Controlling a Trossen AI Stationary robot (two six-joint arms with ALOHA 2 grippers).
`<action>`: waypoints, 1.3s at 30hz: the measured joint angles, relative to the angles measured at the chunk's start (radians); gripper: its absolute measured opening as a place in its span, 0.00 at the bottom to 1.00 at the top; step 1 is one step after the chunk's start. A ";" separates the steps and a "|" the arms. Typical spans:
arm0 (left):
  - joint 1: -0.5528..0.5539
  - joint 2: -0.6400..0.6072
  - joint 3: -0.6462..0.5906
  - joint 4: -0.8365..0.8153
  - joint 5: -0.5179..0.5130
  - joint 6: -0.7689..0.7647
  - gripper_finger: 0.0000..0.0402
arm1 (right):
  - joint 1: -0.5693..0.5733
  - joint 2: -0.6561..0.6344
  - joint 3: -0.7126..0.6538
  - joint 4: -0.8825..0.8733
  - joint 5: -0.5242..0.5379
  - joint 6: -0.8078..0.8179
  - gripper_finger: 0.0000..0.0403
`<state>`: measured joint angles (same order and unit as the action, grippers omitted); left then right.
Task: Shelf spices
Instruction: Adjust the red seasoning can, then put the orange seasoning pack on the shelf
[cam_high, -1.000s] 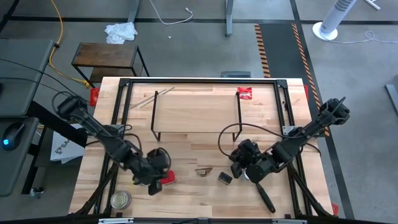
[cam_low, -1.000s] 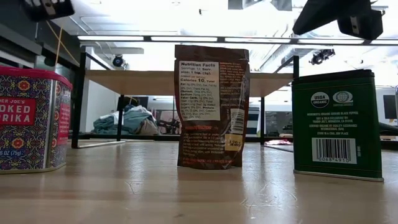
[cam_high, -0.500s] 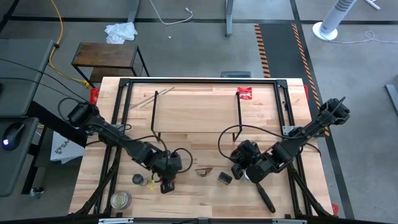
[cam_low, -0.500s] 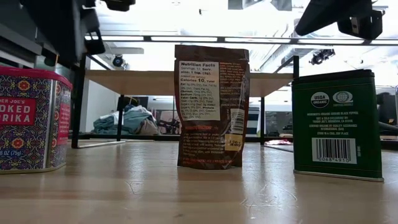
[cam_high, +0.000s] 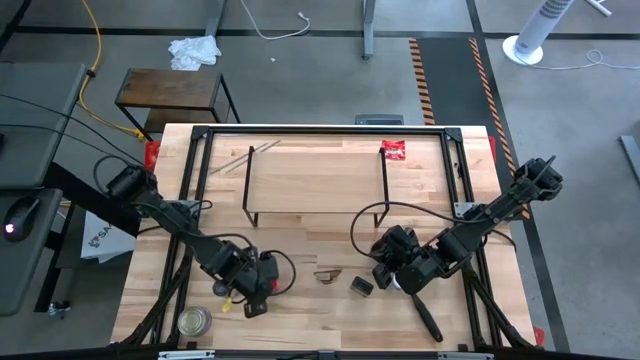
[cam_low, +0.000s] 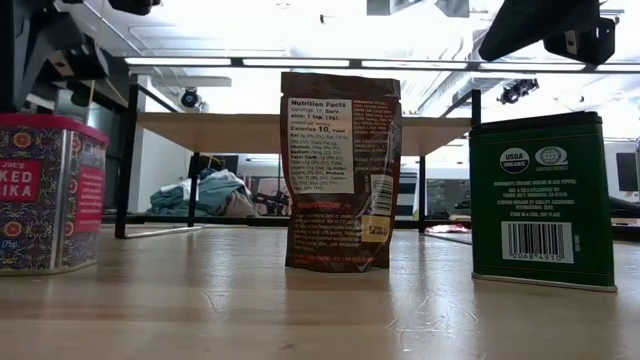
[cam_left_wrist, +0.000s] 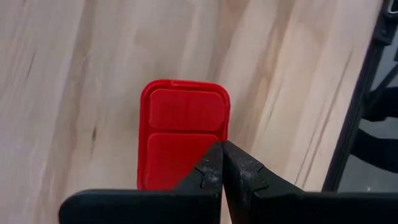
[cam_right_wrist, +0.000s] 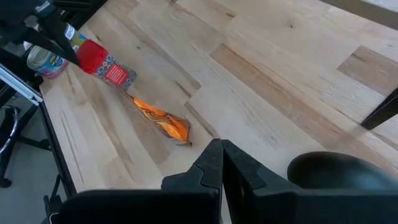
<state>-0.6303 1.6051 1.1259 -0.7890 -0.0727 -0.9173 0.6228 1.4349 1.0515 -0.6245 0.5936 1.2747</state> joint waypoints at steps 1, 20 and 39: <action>-0.004 0.000 0.000 -0.007 0.000 -0.009 0.00 | 0.000 0.000 0.000 0.000 0.000 0.001 0.00; -0.095 -0.105 -0.008 -0.194 -0.041 -0.190 0.00 | 0.000 0.000 0.000 0.138 -0.011 -0.040 0.00; 0.171 -0.128 -0.005 0.050 -0.144 0.080 0.00 | -0.199 0.087 0.000 0.509 -0.234 -0.297 0.00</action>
<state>-0.4588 1.4773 1.1210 -0.7393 -0.2162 -0.8372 0.4237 1.5222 1.0519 -0.1156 0.3595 0.9777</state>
